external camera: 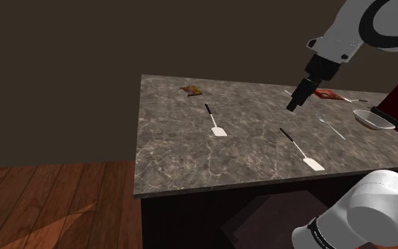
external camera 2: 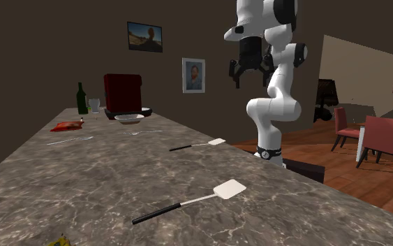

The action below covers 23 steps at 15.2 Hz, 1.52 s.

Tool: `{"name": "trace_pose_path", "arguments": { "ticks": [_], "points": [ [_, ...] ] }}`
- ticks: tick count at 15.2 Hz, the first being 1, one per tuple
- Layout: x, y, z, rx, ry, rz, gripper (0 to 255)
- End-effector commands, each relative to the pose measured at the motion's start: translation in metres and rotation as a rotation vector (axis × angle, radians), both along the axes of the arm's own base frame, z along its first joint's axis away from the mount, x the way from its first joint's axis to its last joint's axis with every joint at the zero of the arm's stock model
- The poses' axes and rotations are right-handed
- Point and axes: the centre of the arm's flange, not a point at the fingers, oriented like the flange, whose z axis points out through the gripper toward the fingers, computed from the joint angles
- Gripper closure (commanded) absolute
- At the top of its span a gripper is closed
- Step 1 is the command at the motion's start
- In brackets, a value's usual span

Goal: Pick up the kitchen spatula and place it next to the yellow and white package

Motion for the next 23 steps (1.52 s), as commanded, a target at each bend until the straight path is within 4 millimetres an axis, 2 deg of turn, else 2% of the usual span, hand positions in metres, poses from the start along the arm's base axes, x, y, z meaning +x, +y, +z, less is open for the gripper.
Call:
{"name": "trace_pose_path", "arguments": {
  "ticks": [1, 12, 23],
  "points": [
    [0.000, 0.000, 0.000, 0.000, 0.000, 0.000, 0],
    [0.000, -0.101, -0.096, -0.034, 0.004, -0.235, 0],
    [-0.025, -0.202, -0.188, -0.068, 0.007, -0.470, 0]
  ]
}}
